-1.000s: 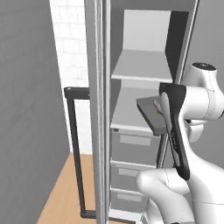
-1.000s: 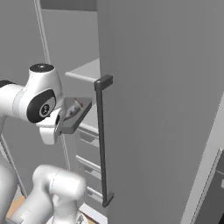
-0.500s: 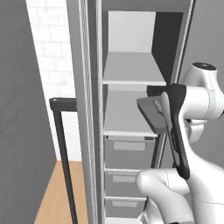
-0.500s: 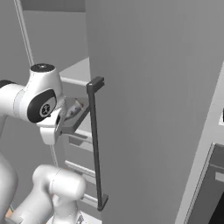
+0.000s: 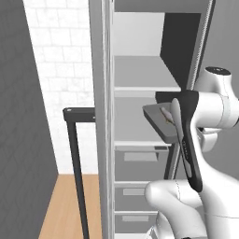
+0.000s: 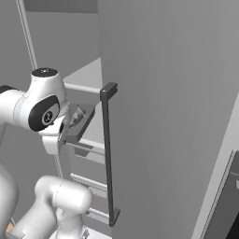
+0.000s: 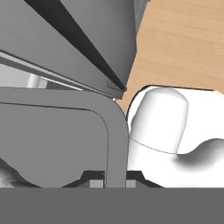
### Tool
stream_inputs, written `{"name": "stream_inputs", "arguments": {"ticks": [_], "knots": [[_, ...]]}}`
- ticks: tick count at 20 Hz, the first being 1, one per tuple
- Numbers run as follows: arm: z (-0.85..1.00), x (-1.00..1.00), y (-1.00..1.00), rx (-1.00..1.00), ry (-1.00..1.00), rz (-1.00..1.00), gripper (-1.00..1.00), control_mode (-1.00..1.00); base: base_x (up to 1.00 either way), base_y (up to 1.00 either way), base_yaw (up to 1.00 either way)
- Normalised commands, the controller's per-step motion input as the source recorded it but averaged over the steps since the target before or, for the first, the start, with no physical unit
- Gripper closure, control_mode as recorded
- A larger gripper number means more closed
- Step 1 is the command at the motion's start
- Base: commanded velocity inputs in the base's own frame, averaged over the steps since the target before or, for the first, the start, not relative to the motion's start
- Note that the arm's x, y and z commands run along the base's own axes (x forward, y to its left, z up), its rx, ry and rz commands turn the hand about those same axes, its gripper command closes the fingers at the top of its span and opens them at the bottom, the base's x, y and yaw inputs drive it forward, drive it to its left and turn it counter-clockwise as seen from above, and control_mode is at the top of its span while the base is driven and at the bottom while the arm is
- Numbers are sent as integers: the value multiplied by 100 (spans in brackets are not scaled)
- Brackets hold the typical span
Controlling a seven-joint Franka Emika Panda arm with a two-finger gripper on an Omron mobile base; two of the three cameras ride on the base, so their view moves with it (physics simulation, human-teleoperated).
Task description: Take the meat container that has the fish and place it on the second highest rack of the freezer. Then take the vegetable container that has the corn and bell pepper and place it on the highest rack of the freezer.
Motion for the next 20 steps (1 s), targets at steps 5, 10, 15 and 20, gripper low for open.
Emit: {"name": "stream_inputs", "arguments": {"ticks": [5, 10, 15, 20], "knots": [[0, 0, 0, 0, 0, 0, 100, 100, 27, 15, -6], [0, 0, 0, 0, 0, 0, 100, 100, 0, 0, 0], [-25, 29, 19, 0, 0, -1, 100, -100, 0, 0, 0], [-70, 84, 15, 0, 0, -5, 100, -100, 0, 0, 0]]}}
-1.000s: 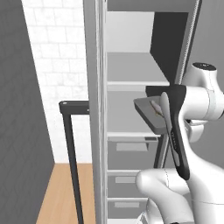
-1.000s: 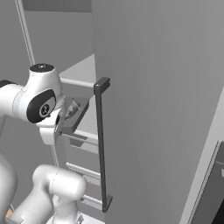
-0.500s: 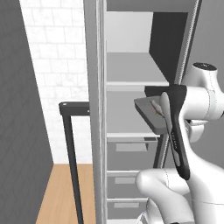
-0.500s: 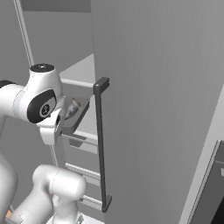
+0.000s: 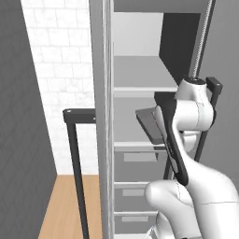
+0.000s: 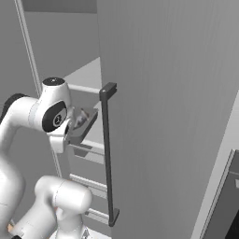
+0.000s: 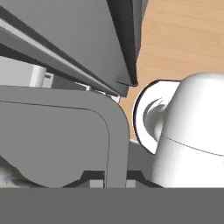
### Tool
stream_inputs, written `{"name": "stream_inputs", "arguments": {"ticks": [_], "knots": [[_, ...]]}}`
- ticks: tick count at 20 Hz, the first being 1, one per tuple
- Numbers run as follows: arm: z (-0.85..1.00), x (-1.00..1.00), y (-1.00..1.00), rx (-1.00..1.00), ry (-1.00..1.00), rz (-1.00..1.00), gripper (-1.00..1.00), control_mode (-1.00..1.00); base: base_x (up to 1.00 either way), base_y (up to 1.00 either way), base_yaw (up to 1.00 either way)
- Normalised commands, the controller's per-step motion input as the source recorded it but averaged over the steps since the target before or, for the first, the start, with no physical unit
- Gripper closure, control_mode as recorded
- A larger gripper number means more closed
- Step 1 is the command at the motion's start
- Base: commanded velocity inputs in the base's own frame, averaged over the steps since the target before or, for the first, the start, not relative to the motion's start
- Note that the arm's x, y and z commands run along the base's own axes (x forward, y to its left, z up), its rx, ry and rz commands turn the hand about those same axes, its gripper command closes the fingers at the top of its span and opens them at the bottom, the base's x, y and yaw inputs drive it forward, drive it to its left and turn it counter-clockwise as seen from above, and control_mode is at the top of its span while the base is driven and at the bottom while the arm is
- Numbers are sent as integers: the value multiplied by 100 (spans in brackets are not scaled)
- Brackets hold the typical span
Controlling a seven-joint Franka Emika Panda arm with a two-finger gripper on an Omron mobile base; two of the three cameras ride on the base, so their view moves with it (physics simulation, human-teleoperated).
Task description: Take the meat container that has the fish and place it on the second highest rack of the freezer. Then take the vegetable container that has the corn and bell pepper and place it on the highest rack of the freezer.
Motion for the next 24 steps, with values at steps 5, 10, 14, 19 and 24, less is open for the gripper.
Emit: {"name": "stream_inputs", "arguments": {"ticks": [5, 10, 14, 19, 24], "knots": [[-64, 96, 0, 0, 0, -4, 100, -100, 0, 0, 0], [-39, 99, -9, 0, 0, -6, 100, -100, 0, 0, 0], [-35, 100, -25, 0, 0, -4, 100, -100, 0, 0, 0], [-60, 66, -15, -1, -3, 0, 100, -100, 0, 0, 0], [-62, 41, -5, -1, -1, 0, 100, -100, 0, 0, 0]]}}
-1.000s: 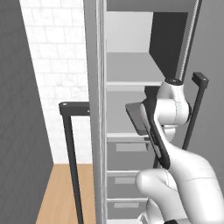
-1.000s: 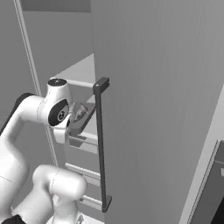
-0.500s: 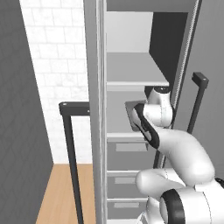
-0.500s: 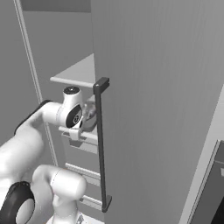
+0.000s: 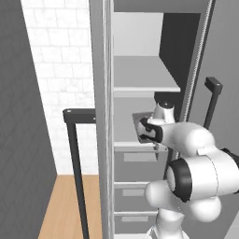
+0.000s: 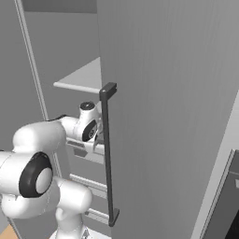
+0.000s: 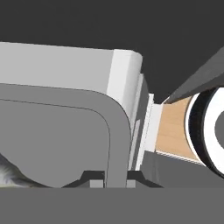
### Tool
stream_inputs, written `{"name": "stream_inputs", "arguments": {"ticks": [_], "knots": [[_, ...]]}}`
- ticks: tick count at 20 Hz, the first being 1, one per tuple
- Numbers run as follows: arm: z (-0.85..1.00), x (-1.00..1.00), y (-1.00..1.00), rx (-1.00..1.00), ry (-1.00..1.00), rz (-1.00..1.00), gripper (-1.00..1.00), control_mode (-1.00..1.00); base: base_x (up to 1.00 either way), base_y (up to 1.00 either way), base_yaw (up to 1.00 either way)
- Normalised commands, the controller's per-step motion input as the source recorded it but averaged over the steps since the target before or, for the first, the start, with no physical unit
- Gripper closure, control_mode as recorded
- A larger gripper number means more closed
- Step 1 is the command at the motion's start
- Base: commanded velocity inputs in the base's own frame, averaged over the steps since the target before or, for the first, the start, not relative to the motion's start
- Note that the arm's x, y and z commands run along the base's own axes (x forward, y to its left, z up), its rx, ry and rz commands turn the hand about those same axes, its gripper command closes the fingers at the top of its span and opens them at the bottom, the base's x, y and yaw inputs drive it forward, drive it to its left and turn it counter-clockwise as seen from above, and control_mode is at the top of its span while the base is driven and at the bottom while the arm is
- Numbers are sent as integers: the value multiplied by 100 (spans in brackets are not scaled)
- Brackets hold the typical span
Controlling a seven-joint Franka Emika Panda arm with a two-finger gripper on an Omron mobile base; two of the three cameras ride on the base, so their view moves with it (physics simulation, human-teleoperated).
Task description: Take the meat container that has the fish and place it on the second highest rack of the freezer. Then take the vegetable container that has the corn and bell pepper and place it on the highest rack of the freezer.
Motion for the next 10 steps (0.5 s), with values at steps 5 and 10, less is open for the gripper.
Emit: {"name": "stream_inputs", "arguments": {"ticks": [5, 10], "knots": [[-29, 75, 0, 0, 0, -2, 100, -100, 0, 0, 0], [-8, 92, 0, 0, 0, -2, 100, -100, 0, 0, 0]]}}
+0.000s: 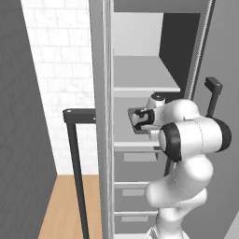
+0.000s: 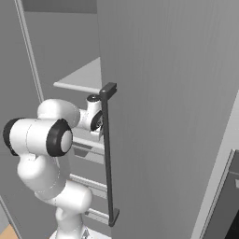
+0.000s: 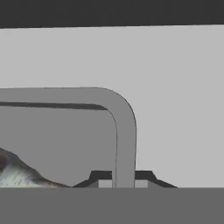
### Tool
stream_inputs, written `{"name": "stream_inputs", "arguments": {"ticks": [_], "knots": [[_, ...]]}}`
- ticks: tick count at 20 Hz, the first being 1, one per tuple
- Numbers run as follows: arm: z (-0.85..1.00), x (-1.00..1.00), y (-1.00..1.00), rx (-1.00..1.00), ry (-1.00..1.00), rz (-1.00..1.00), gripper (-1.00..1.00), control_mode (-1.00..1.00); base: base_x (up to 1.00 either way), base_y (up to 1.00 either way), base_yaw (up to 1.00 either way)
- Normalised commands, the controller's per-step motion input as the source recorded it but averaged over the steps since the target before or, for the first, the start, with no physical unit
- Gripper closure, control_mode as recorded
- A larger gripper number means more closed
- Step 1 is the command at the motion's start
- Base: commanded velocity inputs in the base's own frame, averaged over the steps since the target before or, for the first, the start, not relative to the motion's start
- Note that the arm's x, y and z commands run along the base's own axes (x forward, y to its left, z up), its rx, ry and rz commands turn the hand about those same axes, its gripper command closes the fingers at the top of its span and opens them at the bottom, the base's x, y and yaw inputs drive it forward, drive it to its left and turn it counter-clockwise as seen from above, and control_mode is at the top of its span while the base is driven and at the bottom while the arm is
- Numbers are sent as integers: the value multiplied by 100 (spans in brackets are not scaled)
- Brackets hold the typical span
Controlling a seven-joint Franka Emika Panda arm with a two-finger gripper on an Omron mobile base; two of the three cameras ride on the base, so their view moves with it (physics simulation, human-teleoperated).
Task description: Take the meat container that has the fish and place it on the second highest rack of the freezer. Then take the vegetable container that has the corn and bell pepper and place it on the highest rack of the freezer.
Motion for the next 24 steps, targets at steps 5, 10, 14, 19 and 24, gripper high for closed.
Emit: {"name": "stream_inputs", "arguments": {"ticks": [5, 10, 14, 19, 24], "knots": [[-17, 55, 0, 0, 0, -1, 100, -100, 0, 0, 0], [-52, 6, 0, 0, -7, 0, 100, -100, 0, 0, 0], [-43, 0, 0, 0, -4, 0, 100, -100, 0, 0, 0], [-4, 0, 0, 0, -1, 0, 100, -100, 0, 0, 0], [0, 0, 0, 0, 0, 0, 100, -100, 0, 0, 0]]}}
